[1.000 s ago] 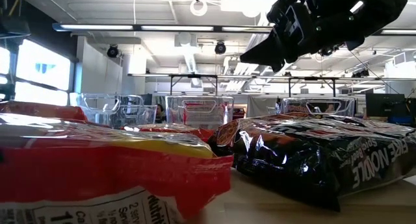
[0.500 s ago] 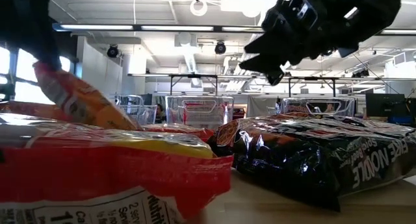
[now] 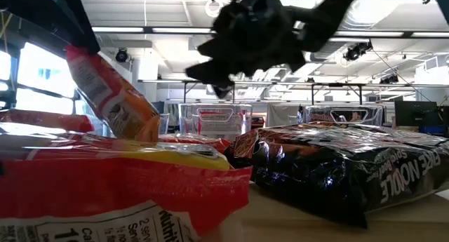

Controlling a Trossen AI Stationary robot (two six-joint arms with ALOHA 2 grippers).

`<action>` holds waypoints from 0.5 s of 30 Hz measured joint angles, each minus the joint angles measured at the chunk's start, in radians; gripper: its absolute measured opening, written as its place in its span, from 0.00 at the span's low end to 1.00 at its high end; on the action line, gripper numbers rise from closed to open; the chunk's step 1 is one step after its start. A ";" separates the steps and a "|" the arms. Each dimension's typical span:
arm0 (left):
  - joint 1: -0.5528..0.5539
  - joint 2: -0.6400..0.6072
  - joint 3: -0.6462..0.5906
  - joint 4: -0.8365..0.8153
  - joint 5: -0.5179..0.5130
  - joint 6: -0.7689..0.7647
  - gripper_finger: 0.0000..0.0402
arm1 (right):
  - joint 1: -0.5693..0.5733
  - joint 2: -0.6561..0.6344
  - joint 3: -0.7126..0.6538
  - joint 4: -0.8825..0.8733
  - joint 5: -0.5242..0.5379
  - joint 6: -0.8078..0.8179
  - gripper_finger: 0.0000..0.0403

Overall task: Sort Maruchan noodles
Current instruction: Put the orange noodle pack into the left transparent bin

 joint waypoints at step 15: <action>0.031 0.000 0.000 0.028 -0.036 -0.108 0.00 | 0.043 0.080 0.237 -0.357 0.056 -0.206 0.50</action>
